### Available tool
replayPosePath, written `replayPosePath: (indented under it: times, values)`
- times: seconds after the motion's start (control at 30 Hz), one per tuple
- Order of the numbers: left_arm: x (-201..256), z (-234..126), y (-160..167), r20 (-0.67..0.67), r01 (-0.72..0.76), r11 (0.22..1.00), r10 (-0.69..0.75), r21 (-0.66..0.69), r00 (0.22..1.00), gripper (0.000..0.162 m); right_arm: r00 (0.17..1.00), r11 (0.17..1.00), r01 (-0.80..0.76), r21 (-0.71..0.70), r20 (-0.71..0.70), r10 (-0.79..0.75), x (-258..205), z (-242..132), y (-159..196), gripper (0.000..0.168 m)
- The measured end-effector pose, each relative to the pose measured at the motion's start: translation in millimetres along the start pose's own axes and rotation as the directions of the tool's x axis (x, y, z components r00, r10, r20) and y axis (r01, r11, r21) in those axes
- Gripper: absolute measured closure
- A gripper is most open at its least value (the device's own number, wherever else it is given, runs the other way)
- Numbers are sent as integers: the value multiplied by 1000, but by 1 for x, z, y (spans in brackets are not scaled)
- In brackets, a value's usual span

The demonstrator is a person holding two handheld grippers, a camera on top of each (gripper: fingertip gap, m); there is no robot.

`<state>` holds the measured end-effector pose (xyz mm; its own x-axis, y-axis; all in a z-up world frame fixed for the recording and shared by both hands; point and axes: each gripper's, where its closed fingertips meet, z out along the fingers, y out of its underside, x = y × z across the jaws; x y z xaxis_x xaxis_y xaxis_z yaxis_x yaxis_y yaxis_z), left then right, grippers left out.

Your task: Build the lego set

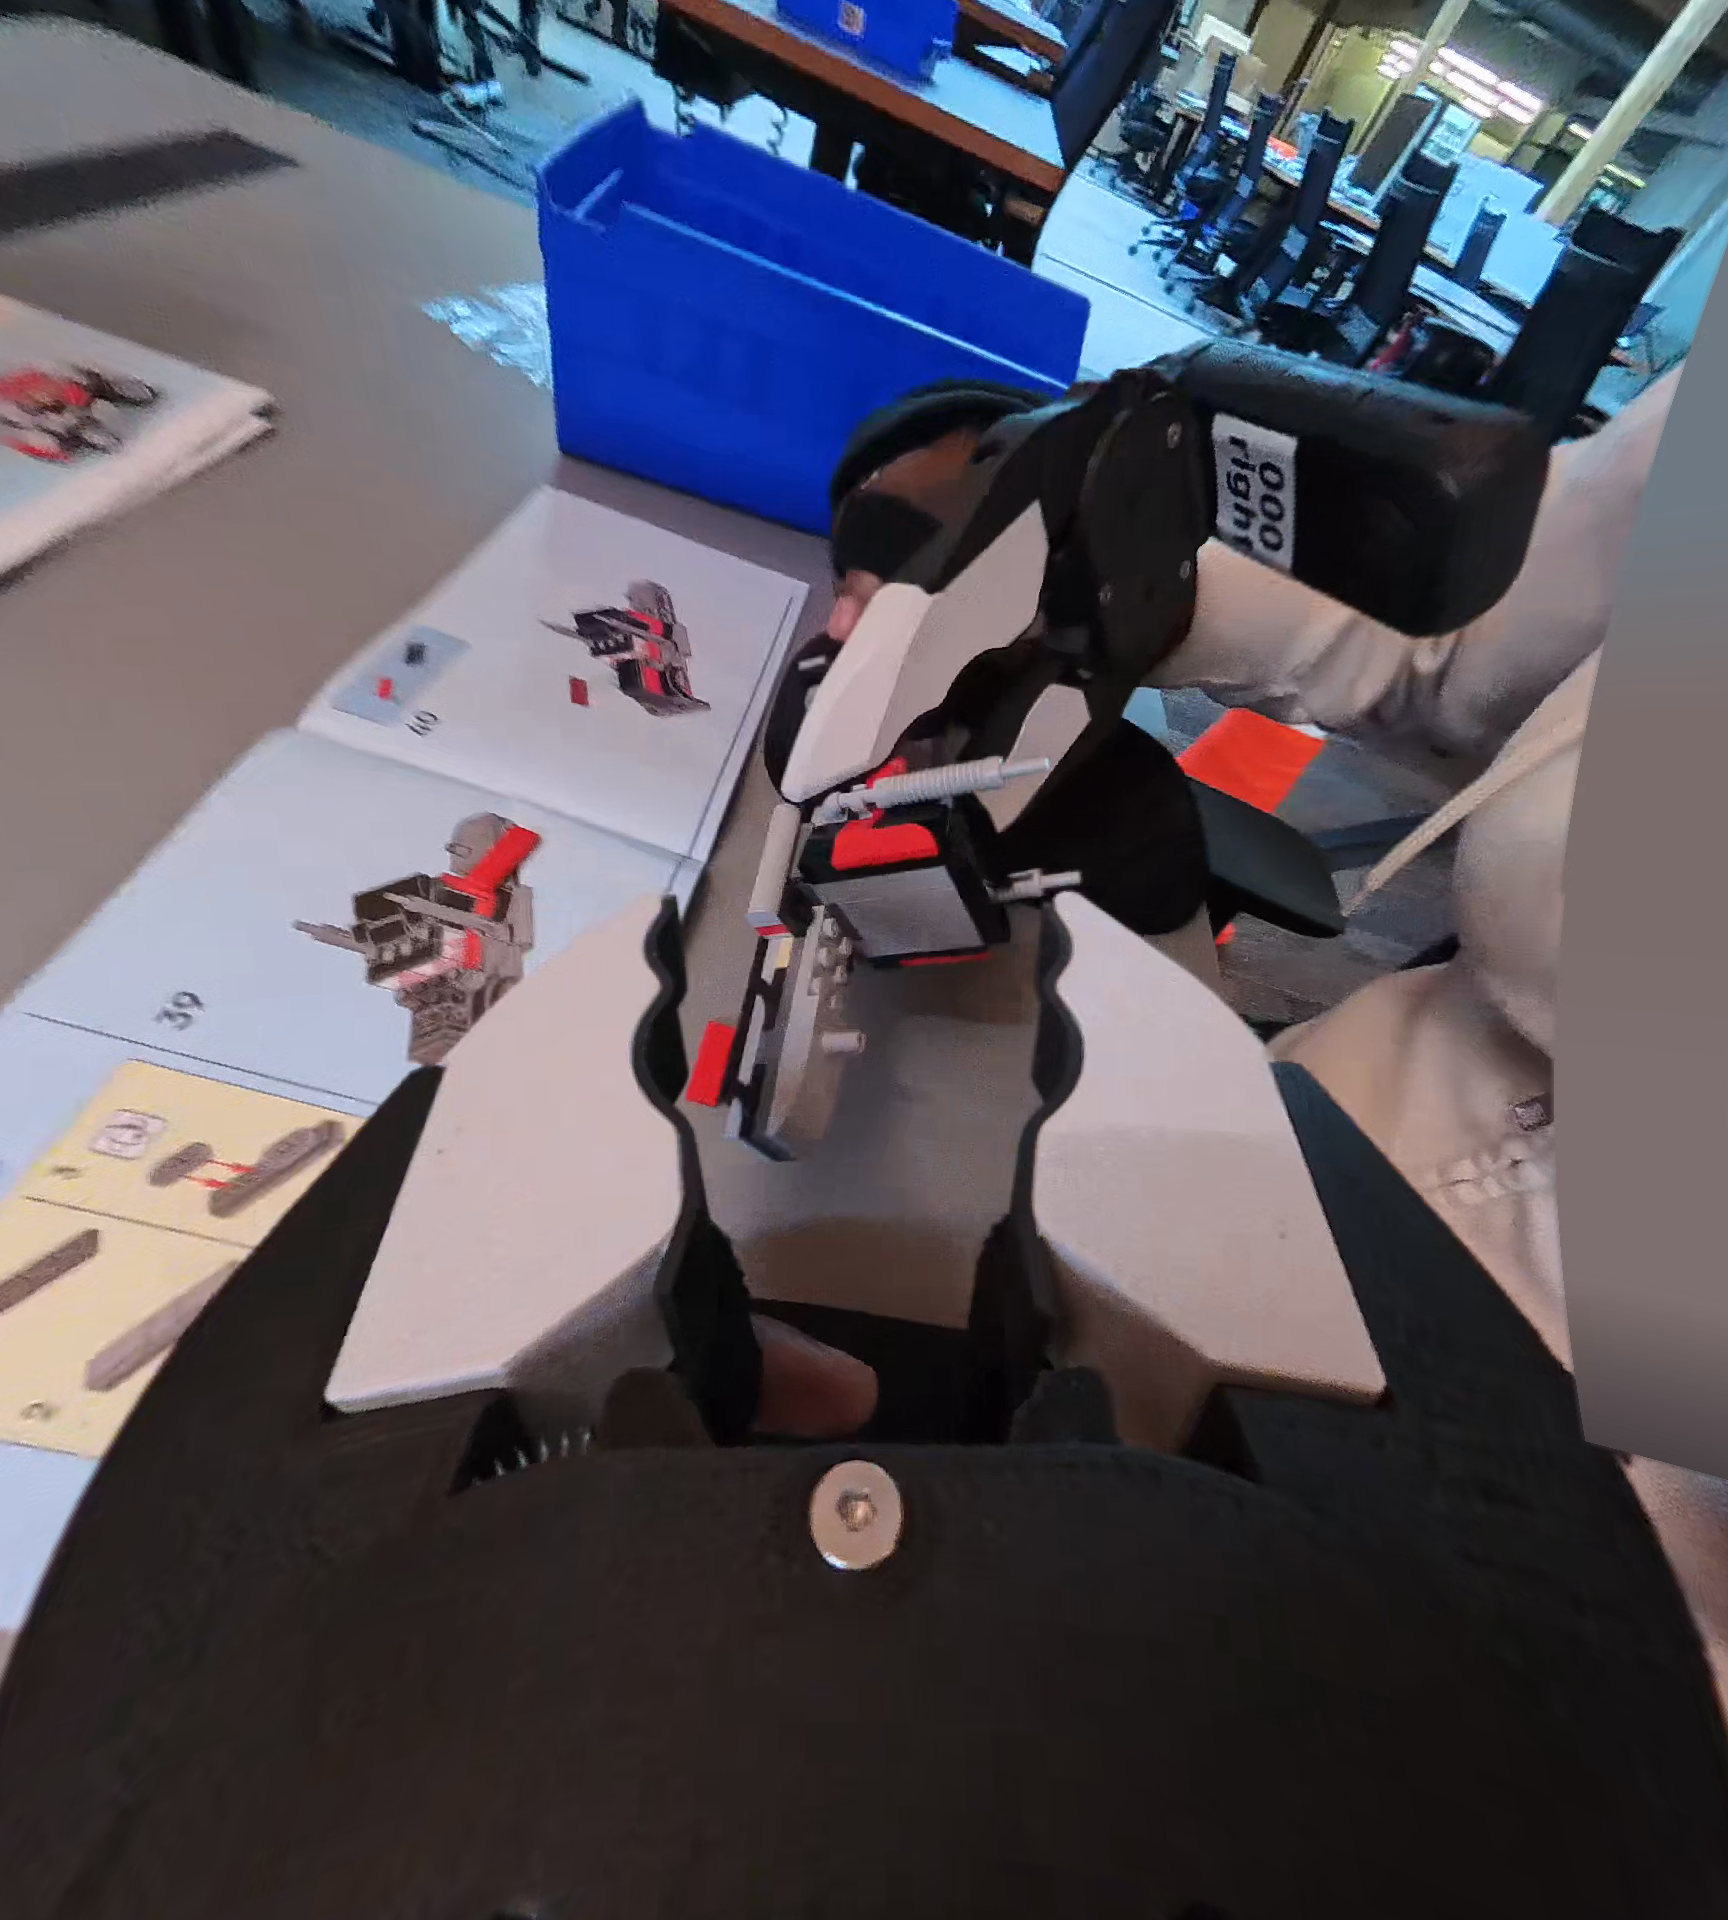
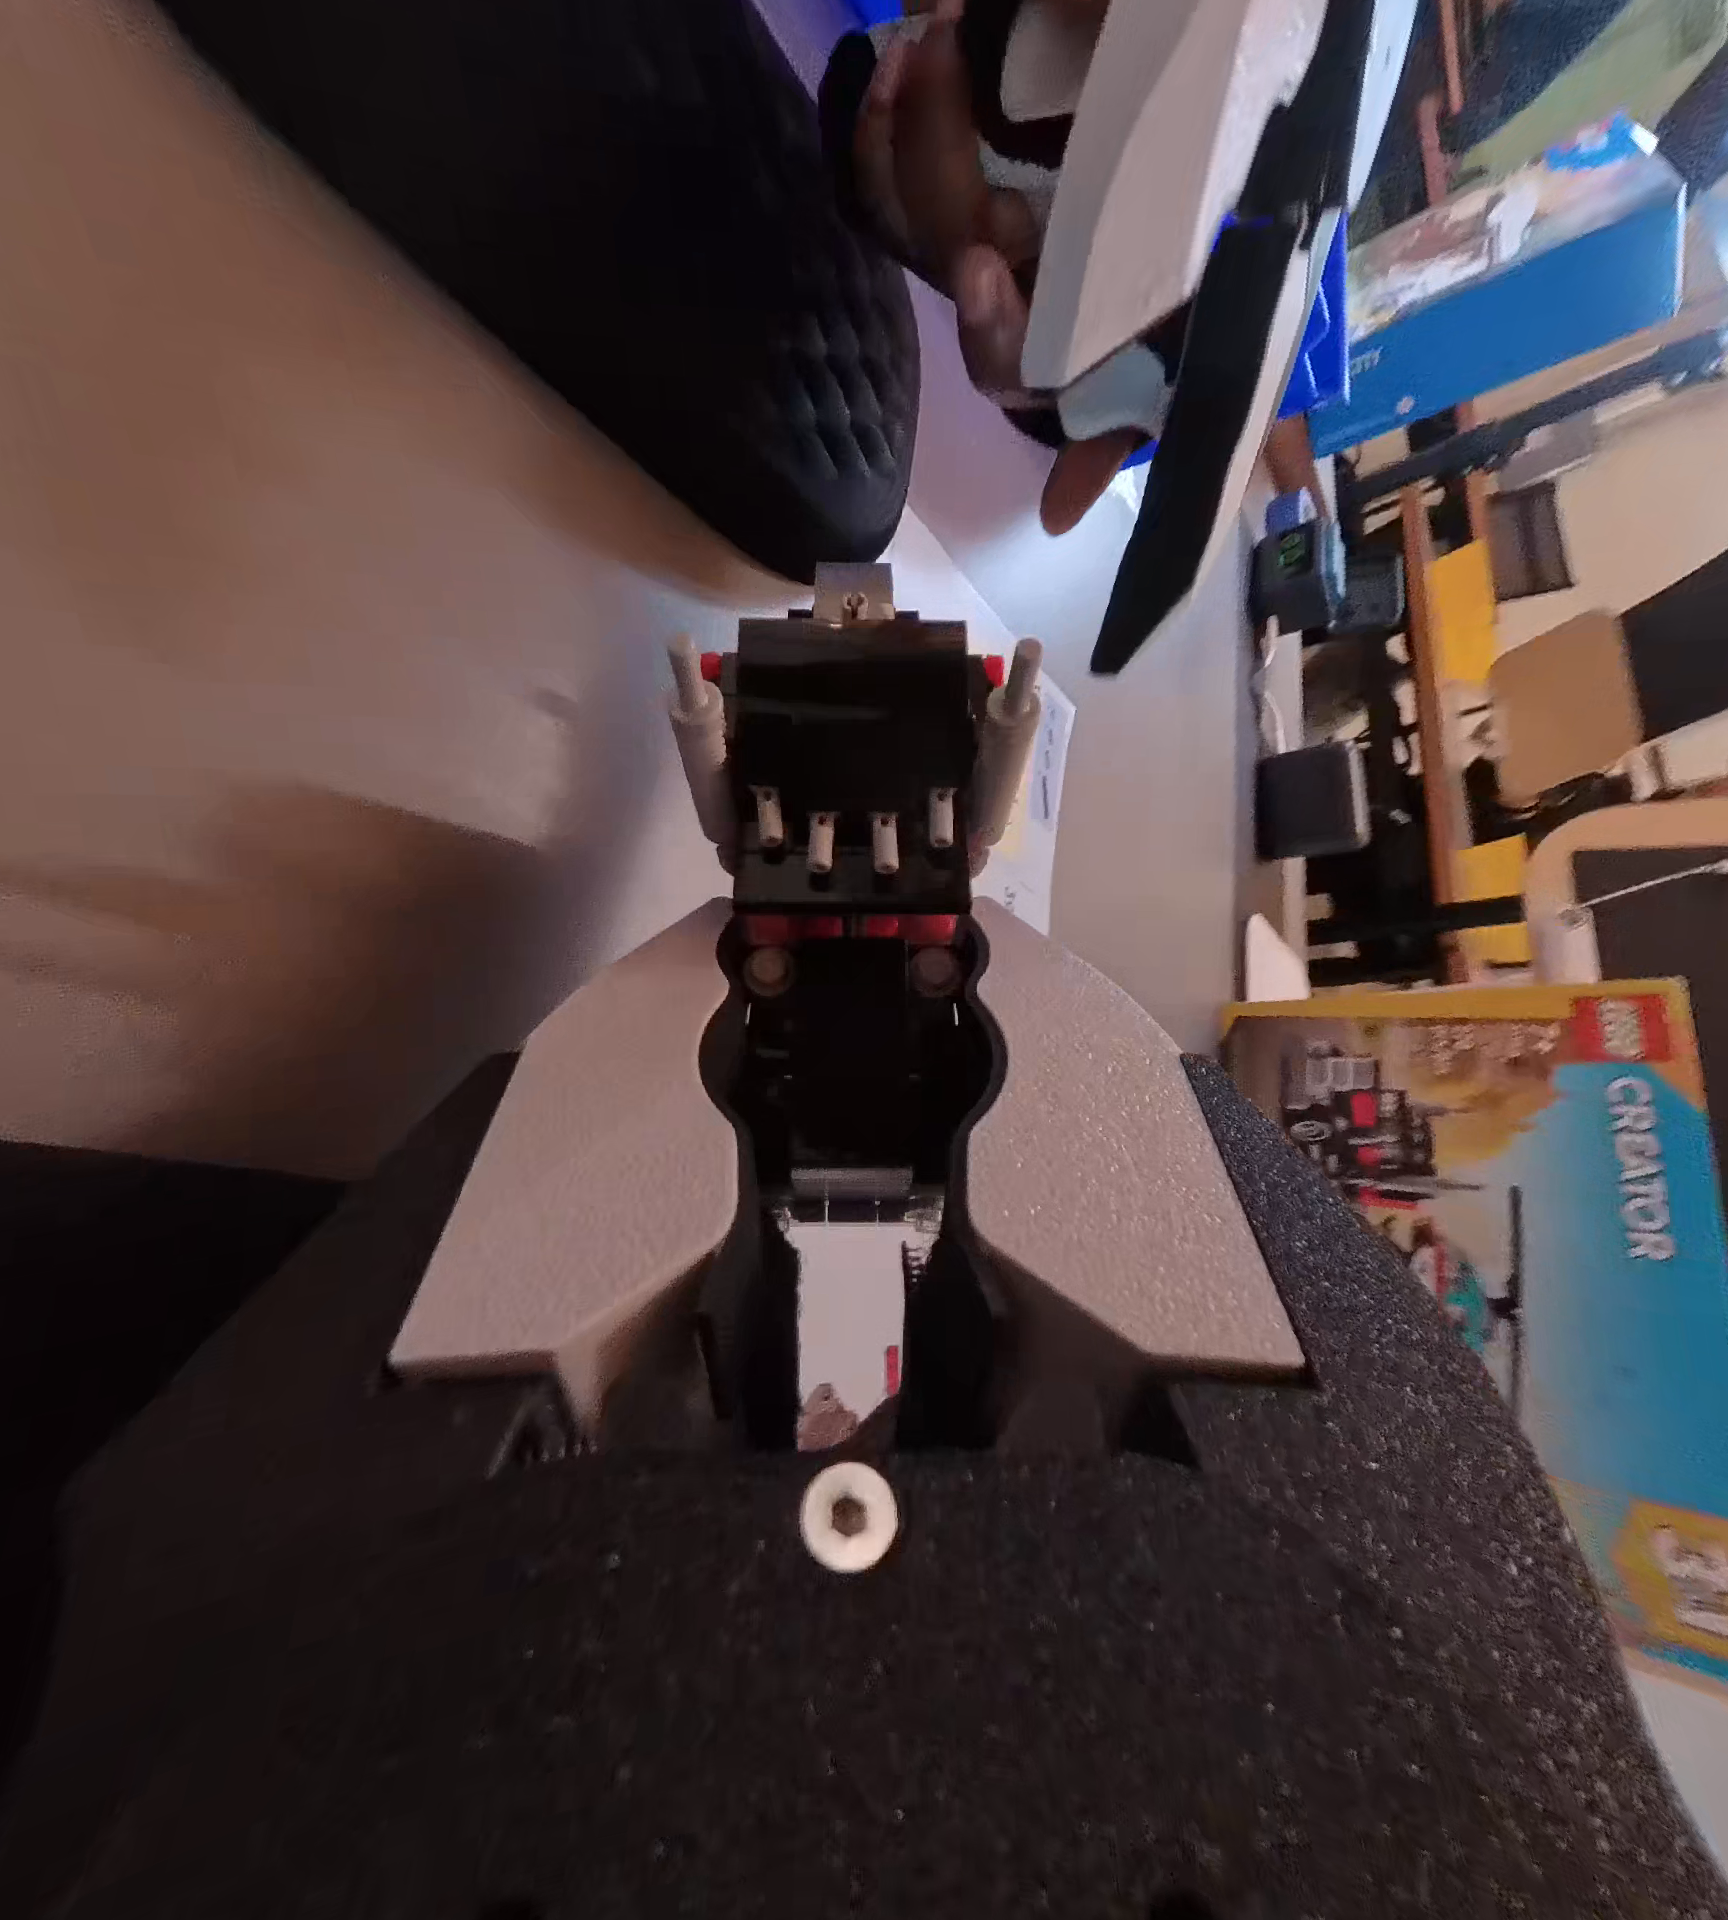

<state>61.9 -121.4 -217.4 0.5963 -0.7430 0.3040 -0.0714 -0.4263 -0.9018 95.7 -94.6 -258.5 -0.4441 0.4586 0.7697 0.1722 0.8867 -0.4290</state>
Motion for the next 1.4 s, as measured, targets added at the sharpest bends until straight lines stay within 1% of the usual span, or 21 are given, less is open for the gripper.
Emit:
replayPosePath:
  times: [0.1,0.17,0.27,0.33,0.43,0.57,0.77,0.93,1.03,1.13,1.27,1.4]
  values:
    - [5,7,3,-31,61,998,-62,-23,998,83,995,996,91,-20,-39,-91,2,4,0,131]
    - [6,14,8,-30,80,995,-82,-55,996,79,987,990,139,-13,-75,-140,4,5,-3,131]
    - [1,22,18,15,72,991,-70,-111,997,79,975,980,198,-9,-104,-198,4,6,-6,132]
    - [-1,25,19,31,72,990,-69,-118,997,84,960,965,258,-37,-99,-260,1,9,-4,131]
    - [-2,29,26,48,9,985,-1,-170,999,92,951,956,292,-34,-98,-294,-4,11,-5,131]
    - [1,33,39,40,-59,962,72,-266,997,95,933,939,340,-47,-113,-343,-5,14,-5,131]
    - [3,37,46,35,-145,934,165,-326,986,104,918,924,378,-60,-108,-383,-11,20,-7,131]
    - [5,37,48,34,-158,933,178,-324,983,104,912,919,391,-55,-109,-394,-14,20,-8,131]
    - [6,38,50,35,-171,923,195,-344,980,104,919,922,385,-44,-75,-387,-18,18,-8,129]
    - [6,38,52,37,-175,915,202,-364,979,104,925,926,375,-39,-42,-376,-20,16,-9,123]
    - [3,37,53,55,-175,915,209,-364,976,106,938,937,348,-22,8,-347,-24,11,-9,117]
    - [4,37,53,54,-189,906,225,-378,973,106,962,963,270,-11,51,-270,-27,3,-5,113]
